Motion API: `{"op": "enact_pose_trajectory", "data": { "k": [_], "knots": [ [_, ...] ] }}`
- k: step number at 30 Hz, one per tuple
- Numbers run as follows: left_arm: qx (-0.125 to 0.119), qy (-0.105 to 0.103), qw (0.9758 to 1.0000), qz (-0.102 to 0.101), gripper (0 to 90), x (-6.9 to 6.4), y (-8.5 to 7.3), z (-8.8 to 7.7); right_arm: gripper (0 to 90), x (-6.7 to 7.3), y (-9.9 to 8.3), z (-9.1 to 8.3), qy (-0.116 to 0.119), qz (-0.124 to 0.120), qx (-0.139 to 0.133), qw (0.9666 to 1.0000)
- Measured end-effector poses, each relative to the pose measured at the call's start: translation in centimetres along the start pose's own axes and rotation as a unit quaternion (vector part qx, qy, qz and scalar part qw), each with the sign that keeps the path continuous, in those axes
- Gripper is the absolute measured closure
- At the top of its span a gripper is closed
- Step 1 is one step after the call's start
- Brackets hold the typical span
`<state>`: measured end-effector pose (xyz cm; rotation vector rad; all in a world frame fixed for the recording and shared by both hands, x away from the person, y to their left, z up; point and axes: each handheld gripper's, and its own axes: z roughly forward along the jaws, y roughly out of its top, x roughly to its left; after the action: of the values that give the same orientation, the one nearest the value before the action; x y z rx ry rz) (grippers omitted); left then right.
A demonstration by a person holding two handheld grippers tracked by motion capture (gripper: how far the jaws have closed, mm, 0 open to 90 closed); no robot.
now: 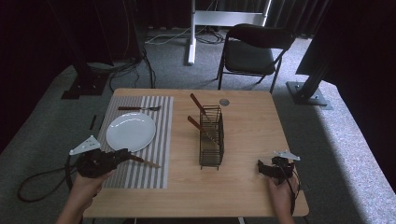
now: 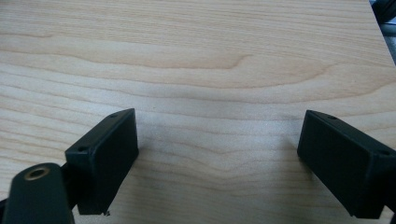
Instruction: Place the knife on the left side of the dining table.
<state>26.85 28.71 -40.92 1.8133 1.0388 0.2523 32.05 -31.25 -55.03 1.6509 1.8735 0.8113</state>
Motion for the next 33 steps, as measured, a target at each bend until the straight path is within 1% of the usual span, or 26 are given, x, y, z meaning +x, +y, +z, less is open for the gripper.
{"op": "enact_pose_trajectory", "data": {
  "k": [6, 8, 11, 14, 16, 19, 21, 23, 24, 27, 29, 30, 31, 32, 33],
  "knots": [
    [0.013, 0.000, 0.9999, -0.003, 74.6, 0.4, -0.3, 0.3, 11.6, 0.0, 0.0, 0.0, 0.000, 0.000, 0.000, 1.0000],
    [0.013, 0.000, 0.9999, -0.006, 74.6, 0.5, -0.4, 0.4, 11.6, 0.0, 0.0, 0.0, 0.000, 0.000, 0.000, 1.0000],
    [0.017, -0.004, 0.9998, -0.008, 74.6, 0.8, -0.4, 0.4, 11.6, 0.0, 0.0, 0.0, 0.000, 0.000, 0.000, 1.0000],
    [0.019, -0.007, 0.9997, -0.013, 74.5, 1.0, -0.5, 0.4, 11.6, 0.0, 0.0, 0.0, 0.000, 0.000, 0.000, 1.0000],
    [0.019, -0.011, 0.9996, -0.018, 74.4, 1.5, -0.6, 0.3, 11.6, 0.0, 0.0, 0.0, 0.000, 0.000, 0.000, 1.0000],
    [0.014, -0.016, 0.9992, -0.034, 74.3, 2.1, -1.0, 0.1, 11.6, 0.0, 0.0, 0.0, 0.000, 0.000, 0.000, 1.0000],
    [0.010, -0.018, 0.9986, -0.048, 74.3, 2.5, -1.4, 0.0, 11.6, 0.0, 0.0, 0.0, 0.000, 0.000, 0.000, 1.0000],
    [0.005, -0.013, 0.9980, -0.062, 73.7, 3.0, -1.8, -0.1, 11.6, 0.0, 0.0, 0.0, 0.000, 0.000, 0.000, 1.0000],
    [0.003, -0.015, 0.9976, -0.068, 73.5, 3.2, -2.0, -0.1, 11.6, 0.0, 0.0, 0.0, 0.000, 0.000, 0.000, 1.0000],
    [0.003, -0.013, 0.9968, -0.079, 72.8, 3.7, -2.7, -0.4, 11.6, 0.0, 0.0, 0.0, 0.000, 0.000, 0.001, 1.0000],
    [0.006, 0.001, 0.9964, -0.084, 73.0, 4.1, -3.2, -0.5, 11.7, 0.0, 0.0, 0.0, 0.000, 0.000, 0.001, 1.0000],
    [0.006, 0.000, 0.9960, -0.089, 72.9, 4.3, -3.4, -0.6, 11.6, 0.0, 0.0, 0.0, 0.000, 0.000, 0.000, 1.0000],
    [0.006, 0.005, 0.9956, -0.093, 72.8, 4.5, -3.7, -0.7, 11.6, 0.0, 0.0, 0.0, 0.000, 0.001, 0.000, 1.0000],
    [0.009, 0.014, 0.9952, -0.096, 73.2, 4.6, -4.0, -0.8, 11.6, 0.0, 0.0, 0.0, 0.000, 0.001, 0.000, 1.0000],
    [0.010, 0.015, 0.9946, -0.102, 74.1, 4.8, -4.3, -0.8, 11.6, 0.0, 0.0, 0.0, 0.000, 0.001, 0.000, 1.0000]
  ]
}}
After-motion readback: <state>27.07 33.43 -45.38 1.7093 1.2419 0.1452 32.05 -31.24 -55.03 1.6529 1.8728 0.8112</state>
